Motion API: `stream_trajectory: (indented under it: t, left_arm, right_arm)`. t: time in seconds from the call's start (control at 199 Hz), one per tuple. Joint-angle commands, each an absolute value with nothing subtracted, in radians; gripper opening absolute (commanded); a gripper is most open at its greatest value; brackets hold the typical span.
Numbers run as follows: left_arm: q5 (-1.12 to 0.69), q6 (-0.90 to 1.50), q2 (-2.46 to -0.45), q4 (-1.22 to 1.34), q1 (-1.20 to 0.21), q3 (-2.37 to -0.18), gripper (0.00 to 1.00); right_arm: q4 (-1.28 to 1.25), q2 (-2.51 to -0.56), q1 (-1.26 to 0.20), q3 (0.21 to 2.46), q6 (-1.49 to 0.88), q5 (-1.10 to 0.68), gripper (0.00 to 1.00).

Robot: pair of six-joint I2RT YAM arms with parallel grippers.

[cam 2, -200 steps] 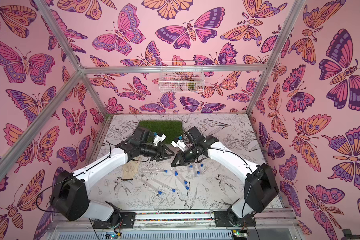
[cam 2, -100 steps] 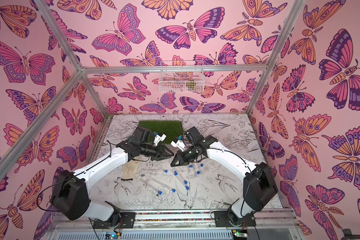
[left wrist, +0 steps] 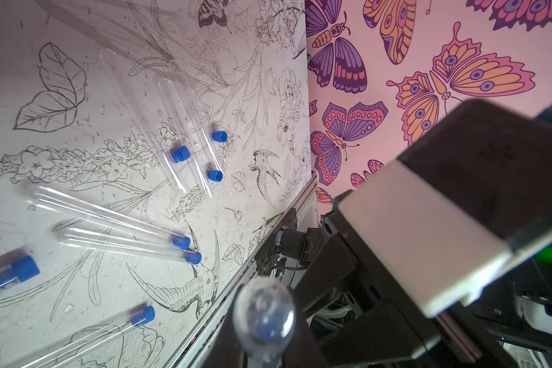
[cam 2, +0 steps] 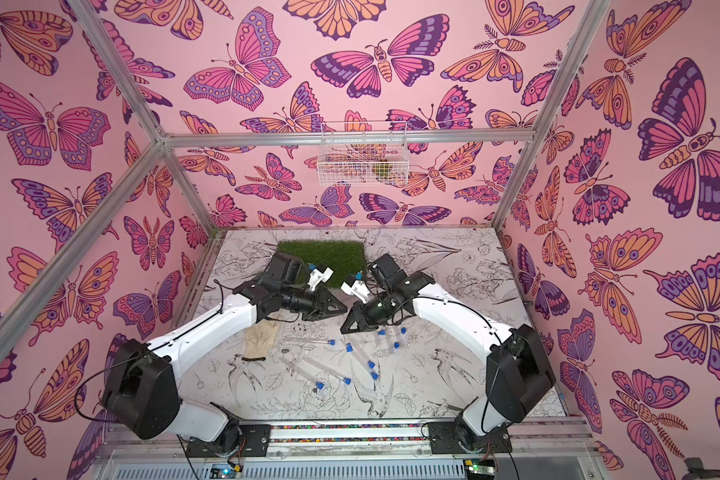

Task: Remove stoppers from test tubes
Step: Pick up the test tube at the center of the board.

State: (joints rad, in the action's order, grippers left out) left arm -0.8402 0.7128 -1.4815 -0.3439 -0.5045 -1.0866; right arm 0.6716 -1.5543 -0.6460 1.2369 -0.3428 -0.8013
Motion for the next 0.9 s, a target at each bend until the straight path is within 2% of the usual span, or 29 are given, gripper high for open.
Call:
stream_trajectory:
  t: [0.0,0.136,0.256,0.316,0.668,0.894]
  left_arm:
    - [-0.828,0.679,-1.484,-0.374,-0.506,-1.095,0.16]
    - [-0.825,0.675,-1.483,-0.38,-0.506,-1.095,0.15]
    - [-0.819,0.675,-1.48,-0.383,-0.505,-1.097,0.15]
    - [-0.815,0.677,-1.479,-0.385,-0.504,-1.1,0.14]
    - [-0.718,0.79,-1.463,-0.393,-0.477,-1.131,0.14]
    - [-0.646,0.974,-1.455,-0.349,-0.432,-1.105,0.14]
  right_arm:
    - [0.675,-1.553,-0.649,1.267,-0.344,-0.792,0.2]
    - [0.692,-1.545,-0.648,1.277,-0.335,-0.768,0.34]
    - [0.724,-1.523,-0.637,1.291,-0.32,-0.722,0.52]
    - [0.72,-1.503,-0.624,1.292,-0.327,-0.705,0.56]
    - [0.633,-1.353,-0.555,1.216,-0.42,-0.546,0.63]
    - [0.531,-1.272,-0.503,1.108,-0.494,-0.553,0.64]
